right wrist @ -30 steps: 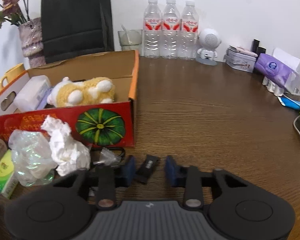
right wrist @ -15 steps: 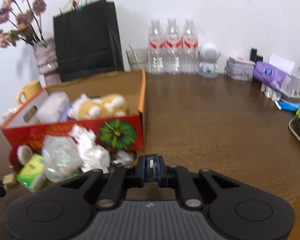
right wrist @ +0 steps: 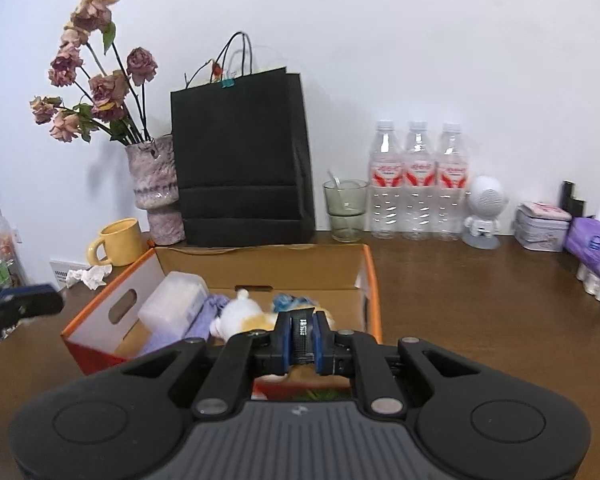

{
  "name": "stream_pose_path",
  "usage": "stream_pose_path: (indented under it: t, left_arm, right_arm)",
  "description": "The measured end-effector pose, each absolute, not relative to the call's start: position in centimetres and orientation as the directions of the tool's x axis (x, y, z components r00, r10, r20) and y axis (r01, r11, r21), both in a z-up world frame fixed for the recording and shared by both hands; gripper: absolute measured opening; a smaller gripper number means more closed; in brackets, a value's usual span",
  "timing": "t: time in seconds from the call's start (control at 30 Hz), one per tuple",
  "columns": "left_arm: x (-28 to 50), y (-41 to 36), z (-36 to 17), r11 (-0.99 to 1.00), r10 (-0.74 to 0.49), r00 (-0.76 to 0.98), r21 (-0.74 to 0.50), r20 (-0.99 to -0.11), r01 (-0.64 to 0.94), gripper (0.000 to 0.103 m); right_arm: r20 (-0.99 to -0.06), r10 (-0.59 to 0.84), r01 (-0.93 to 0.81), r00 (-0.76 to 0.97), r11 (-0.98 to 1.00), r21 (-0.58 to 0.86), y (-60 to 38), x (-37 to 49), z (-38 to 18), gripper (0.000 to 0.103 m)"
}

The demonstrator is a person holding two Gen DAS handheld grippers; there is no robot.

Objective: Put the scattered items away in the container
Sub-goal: 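Drop the sachet into the box with the left tool while the right tool releases the wrapper inside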

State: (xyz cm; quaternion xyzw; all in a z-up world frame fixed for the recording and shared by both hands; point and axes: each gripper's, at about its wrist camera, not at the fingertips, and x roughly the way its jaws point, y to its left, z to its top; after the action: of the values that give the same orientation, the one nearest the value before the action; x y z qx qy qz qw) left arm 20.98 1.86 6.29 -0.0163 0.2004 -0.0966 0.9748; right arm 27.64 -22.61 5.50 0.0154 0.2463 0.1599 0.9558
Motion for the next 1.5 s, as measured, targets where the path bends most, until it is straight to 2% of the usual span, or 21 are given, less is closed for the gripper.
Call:
stream_pose_path:
  t: [0.27, 0.67, 0.73, 0.77, 0.83, 0.87, 0.9, 0.93, 0.97, 1.03, 1.07, 1.1, 1.17, 1.5]
  left_arm:
    - [26.0, 2.2, 3.8, 0.98, -0.196, 0.872, -0.108, -0.448, 0.165, 0.018]
    - [28.9, 3.0, 0.4, 0.981, -0.19, 0.825, -0.135, -0.532, 0.139, 0.018]
    - [28.9, 3.0, 0.3, 0.982, -0.184, 0.823, -0.132, -0.537, 0.133, 0.023]
    - [28.9, 2.9, 0.3, 0.983, -0.178, 0.823, -0.13, -0.54, 0.128, 0.035]
    - [28.7, 2.9, 0.4, 0.984, -0.173, 0.828, -0.127, -0.533, 0.124, 0.047]
    - [28.6, 2.9, 0.5, 0.984, -0.175, 0.831, -0.13, -0.527, 0.125, 0.055]
    - [28.4, 3.0, 0.7, 0.984, -0.174, 0.836, -0.132, -0.521, 0.122, 0.061]
    - [28.2, 3.0, 0.9, 0.985, -0.167, 0.843, -0.132, -0.511, 0.116, 0.077]
    - [28.0, 2.9, 1.2, 0.986, -0.158, 0.851, -0.125, -0.5, 0.11, 0.088]
    - [27.4, 2.9, 1.7, 0.989, -0.14, 0.869, -0.11, -0.475, 0.099, 0.095]
    - [27.2, 2.9, 1.9, 0.989, -0.136, 0.876, -0.109, -0.464, 0.095, 0.102]
    - [27.0, 2.9, 2.1, 0.99, -0.132, 0.881, -0.111, -0.455, 0.09, 0.103]
    - [26.6, 3.0, 2.5, 0.991, -0.12, 0.887, -0.109, -0.445, 0.079, 0.103]
    - [24.9, 3.5, 4.1, 0.995, -0.052, 0.901, -0.098, -0.431, 0.01, 0.103]
  right_arm:
    - [-0.541, 0.297, -0.277, 0.787, 0.953, 0.12, -20.7, 32.2, 2.8, 0.01]
    - [-0.614, 0.277, -0.277, 0.74, 0.956, 0.098, -20.0, 33.7, 0.0, 0.012]
    - [-0.619, 0.27, -0.273, 0.737, 0.957, 0.093, -19.9, 33.8, -0.1, 0.014]
    - [-0.618, 0.267, -0.27, 0.739, 0.959, 0.092, -19.9, 33.8, -0.1, 0.022]
    - [-0.609, 0.275, -0.271, 0.744, 0.957, 0.1, -19.9, 33.7, 0.0, 0.026]
    - [-0.603, 0.274, -0.268, 0.75, 0.958, 0.102, -19.9, 33.5, 0.1, 0.036]
    - [-0.596, 0.272, -0.265, 0.756, 0.959, 0.1, -20.0, 33.4, 0.3, 0.057]
    - [-0.588, 0.271, -0.265, 0.762, 0.959, 0.099, -20.0, 33.3, 0.4, 0.065]
    - [-0.579, 0.273, -0.267, 0.769, 0.959, 0.097, -20.0, 33.1, 0.6, 0.077]
    - [-0.565, 0.276, -0.272, 0.778, 0.958, 0.093, -20.0, 32.8, 0.9, 0.084]
    - [-0.562, 0.278, -0.276, 0.779, 0.957, 0.091, -20.0, 32.6, 1.1, 0.092]
    - [-0.559, 0.279, -0.279, 0.781, 0.956, 0.089, -20.0, 32.4, 1.2, 0.099]
    - [-0.551, 0.282, -0.283, 0.785, 0.955, 0.085, -20.0, 32.0, 1.5, 0.103]
    - [-0.528, 0.29, -0.285, 0.798, 0.954, 0.093, -20.8, 30.0, 3.2, 0.103]
